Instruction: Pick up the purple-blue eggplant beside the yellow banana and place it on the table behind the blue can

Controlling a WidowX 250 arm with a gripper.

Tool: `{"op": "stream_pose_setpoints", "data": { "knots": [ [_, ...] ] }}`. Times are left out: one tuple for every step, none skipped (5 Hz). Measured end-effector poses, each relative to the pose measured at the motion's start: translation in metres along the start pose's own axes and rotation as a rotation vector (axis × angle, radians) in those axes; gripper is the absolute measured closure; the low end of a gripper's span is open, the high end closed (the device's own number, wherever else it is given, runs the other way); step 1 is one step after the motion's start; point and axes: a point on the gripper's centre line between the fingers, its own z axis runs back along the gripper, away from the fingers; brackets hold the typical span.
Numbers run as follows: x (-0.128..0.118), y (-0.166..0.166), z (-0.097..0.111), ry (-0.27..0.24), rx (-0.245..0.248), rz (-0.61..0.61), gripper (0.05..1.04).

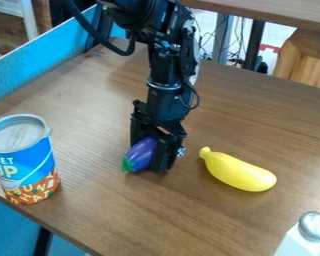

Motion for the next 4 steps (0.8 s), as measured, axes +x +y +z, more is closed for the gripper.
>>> {"op": "stream_pose_setpoints", "data": {
  "knots": [
    [0.000, 0.000, 0.002, -0.005, 0.005, 0.013, 0.240],
    [-0.005, -0.003, 0.032, -0.082, 0.011, 0.002, 0.240],
    [-0.015, -0.001, 0.074, -0.182, 0.010, 0.016, 0.240],
    [-0.022, 0.032, 0.094, -0.214, 0.017, 0.114, 0.240]
  ]
}}
